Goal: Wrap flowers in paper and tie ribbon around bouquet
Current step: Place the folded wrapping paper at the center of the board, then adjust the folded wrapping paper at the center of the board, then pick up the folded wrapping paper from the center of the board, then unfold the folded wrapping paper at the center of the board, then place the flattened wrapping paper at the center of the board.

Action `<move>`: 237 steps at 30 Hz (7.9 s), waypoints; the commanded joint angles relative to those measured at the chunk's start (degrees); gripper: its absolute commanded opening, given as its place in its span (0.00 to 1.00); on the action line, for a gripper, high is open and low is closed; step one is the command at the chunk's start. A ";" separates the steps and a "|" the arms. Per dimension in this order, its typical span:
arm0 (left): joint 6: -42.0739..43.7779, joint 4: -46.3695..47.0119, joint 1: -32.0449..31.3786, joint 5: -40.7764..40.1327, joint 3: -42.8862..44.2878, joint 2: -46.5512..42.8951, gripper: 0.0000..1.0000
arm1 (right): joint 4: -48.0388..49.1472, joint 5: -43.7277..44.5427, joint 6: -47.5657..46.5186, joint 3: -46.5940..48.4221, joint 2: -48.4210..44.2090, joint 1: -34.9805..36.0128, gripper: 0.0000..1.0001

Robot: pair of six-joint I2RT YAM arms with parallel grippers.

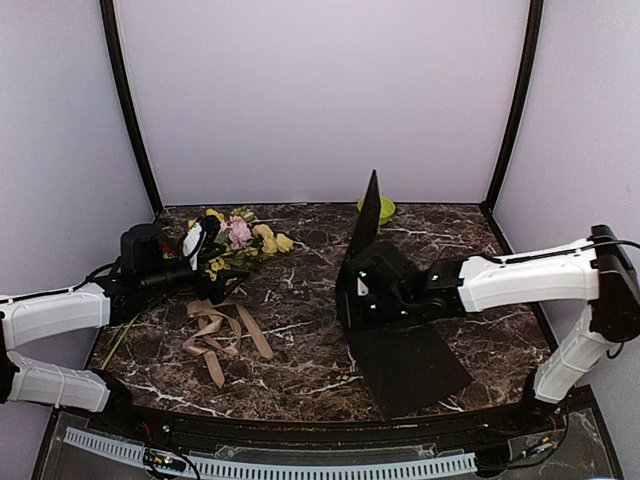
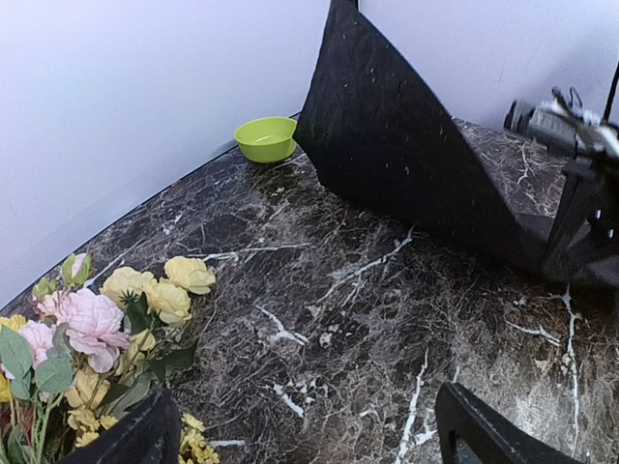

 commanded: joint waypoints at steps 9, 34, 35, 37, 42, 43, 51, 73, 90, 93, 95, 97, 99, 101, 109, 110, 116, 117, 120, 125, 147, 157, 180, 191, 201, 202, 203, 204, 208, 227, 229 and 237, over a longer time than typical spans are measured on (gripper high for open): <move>1.15 -0.14 -0.12 -4.67 -0.94 0.89 0.94 | 1.94 -5.82 -5.06 15.59 13.44 3.68 0.59; -1.31 -18.67 -41.44 -28.64 12.61 22.30 0.83 | -2.71 -20.17 -7.00 -29.39 -13.33 -23.43 0.69; -0.44 -17.95 -41.98 -28.90 12.99 24.73 0.83 | -2.77 -20.51 -7.63 -29.19 -12.45 -23.46 0.67; -0.16 -16.11 -42.25 -29.25 13.48 28.95 0.83 | -2.42 -22.91 -9.12 -28.75 -10.98 -23.39 0.62; -1.83 -12.06 -42.28 -28.91 12.18 31.39 0.83 | 2.76 -30.33 -8.68 -30.01 -12.83 -23.37 0.59; -1.91 -11.74 -42.29 -29.02 11.80 31.39 0.83 | 4.69 -32.15 -7.98 -30.46 -13.44 -23.37 0.58; -1.90 -10.81 -42.26 -29.44 10.19 31.24 0.83 | 16.57 -40.59 -2.94 -32.37 -13.76 -23.17 0.55; 5.70 -7.18 -47.40 -33.22 12.66 24.14 0.84 | 24.20 -37.17 4.57 -29.73 -6.16 -18.13 0.24; 10.66 -17.38 -57.05 -31.83 20.80 32.11 0.93 | 25.63 -36.71 5.83 -26.50 -2.49 -15.67 0.04; 9.79 -19.04 -57.05 -34.34 20.48 31.37 0.94 | 15.31 -29.43 2.26 -24.00 -5.26 -15.70 0.18; 8.81 -18.99 -56.90 -34.86 18.52 29.39 0.94 | 8.62 -24.22 0.21 -23.14 -7.70 -15.66 0.26; 7.06 -19.17 -56.71 -35.17 16.21 26.93 0.95 | 3.32 -20.51 -1.03 -23.13 -9.59 -15.75 0.34; 3.01 -20.27 -55.54 -36.16 14.14 24.25 0.95 | 1.82 -19.03 -1.45 -23.68 -10.48 -16.12 0.40; -1.14 -21.72 -53.57 -37.19 11.88 21.31 0.95 | 2.06 -19.20 -1.61 -24.33 -10.12 -16.38 0.45; -8.25 -27.14 -50.01 -39.73 6.33 13.10 0.95 | 8.27 -24.17 -1.21 -24.73 -3.09 -16.25 0.53; -8.91 -27.79 -49.76 -39.53 6.58 13.39 0.95 | 9.25 -24.88 -0.88 -24.80 -2.50 -16.07 0.53; -13.32 -29.55 -48.68 -34.35 10.11 22.45 0.92 | 16.96 -28.60 1.89 -25.24 -0.43 -14.49 0.55; -14.27 -28.59 -48.74 -32.65 9.93 23.76 0.92 | 18.34 -29.24 2.52 -25.36 -0.27 -14.35 0.55; -17.46 -24.69 -48.73 -30.30 8.40 25.90 0.91 | 22.35 -30.77 4.38 -25.79 -0.15 -14.17 0.55; -18.37 -21.15 -48.79 -28.99 7.31 26.16 0.91 | 30.61 -31.41 5.32 -25.91 2.49 -12.90 0.55; -3.48 -13.80 -55.35 -36.50 9.11 16.28 0.90 | 30.50 -33.65 10.80 -18.45 1.96 -8.73 0.00; 1.63 -10.14 -59.37 -47.00 11.12 20.84 0.93 | 23.50 -27.02 11.22 -14.48 -6.06 -6.03 0.00; -27.14 5.08 -51.19 -51.21 -0.63 -2.15 0.00 | -10.71 -6.49 -3.70 -2.50 -28.30 -11.18 0.52; -58.08 -14.50 -42.91 -58.57 -13.10 -25.27 0.00 | -9.32 -6.45 -14.72 -5.73 -20.61 -22.46 0.59; -73.41 -29.28 -36.11 -59.02 -14.19 -29.04 0.00 | -6.31 -6.96 -21.89 3.94 8.70 -23.37 0.55; -73.68 -29.31 -35.59 -58.57 -14.36 -29.20 0.00 | -6.61 -6.91 -22.53 5.45 11.31 -23.37 0.53; -73.91 -29.39 -35.13 -58.17 -14.48 -29.21 0.00 | -6.94 -6.74 -23.24 7.19 13.58 -23.37 0.52; -74.43 -29.63 -34.68 -57.75 -14.50 -29.13 0.00 | -7.59 -6.36 -23.74 9.00 15.88 -23.31 0.51; -76.64 -31.66 -33.96 -57.09 -14.83 -29.01 0.00 | -9.59 -2.23 -25.50 14.02 22.44 -23.32 0.51; -72.88 -20.01 -32.81 -46.24 -18.55 -23.88 0.00 | -9.55 4.64 -21.83 -14.79 10.16 -31.69 0.54; -70.90 -16.80 -32.73 -44.91 -17.03 -18.03 0.00 | -8.94 3.04 -21.89 -15.94 8.07 -34.33 0.54; -63.71 -8.80 -31.57 -43.18 -9.47 0.03 0.00 | -11.41 -0.35 -23.01 -15.15 1.61 -42.87 0.55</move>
